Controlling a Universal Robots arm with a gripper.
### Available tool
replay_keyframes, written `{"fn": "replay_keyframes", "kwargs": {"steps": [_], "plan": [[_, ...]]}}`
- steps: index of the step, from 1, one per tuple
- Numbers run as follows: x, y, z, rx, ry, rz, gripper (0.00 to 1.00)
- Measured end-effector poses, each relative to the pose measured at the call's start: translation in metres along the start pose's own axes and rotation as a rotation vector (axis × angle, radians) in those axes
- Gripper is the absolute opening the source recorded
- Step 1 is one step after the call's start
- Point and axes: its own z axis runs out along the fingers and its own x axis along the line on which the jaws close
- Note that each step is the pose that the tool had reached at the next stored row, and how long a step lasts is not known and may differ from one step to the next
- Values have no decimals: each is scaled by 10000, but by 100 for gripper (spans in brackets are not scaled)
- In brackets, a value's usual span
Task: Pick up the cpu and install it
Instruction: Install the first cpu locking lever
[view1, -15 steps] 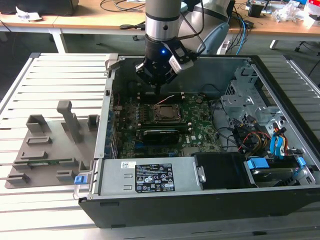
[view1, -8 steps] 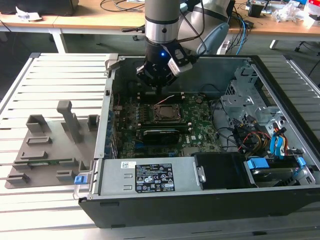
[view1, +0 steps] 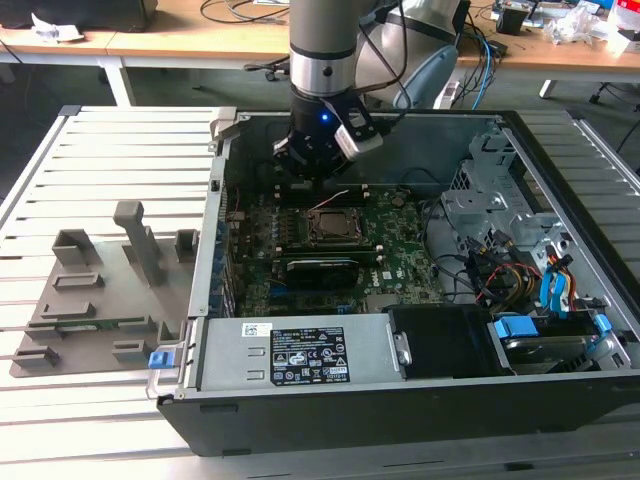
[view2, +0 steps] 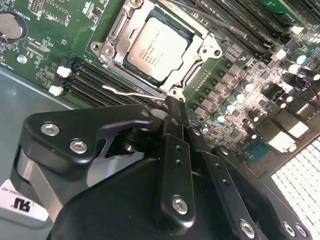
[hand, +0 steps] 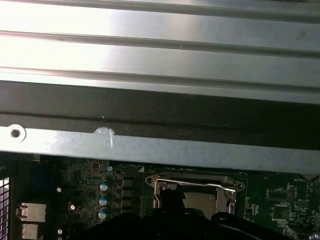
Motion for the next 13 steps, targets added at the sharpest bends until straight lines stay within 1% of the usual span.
{"fn": "replay_keyframes", "kwargs": {"steps": [1,2,4,5,6,8,11,13], "plan": [[-1,6,21,0,0,-3,11],[-2,28,49,1,1,-3,11],[-8,99,86,2,1,-7,11],[-16,109,97,1,0,-10,11],[-27,119,107,3,1,-14,11],[-78,153,149,17,0,-45,11],[-141,164,197,58,1,-138,11],[-162,163,212,67,-1,-167,11]]}}
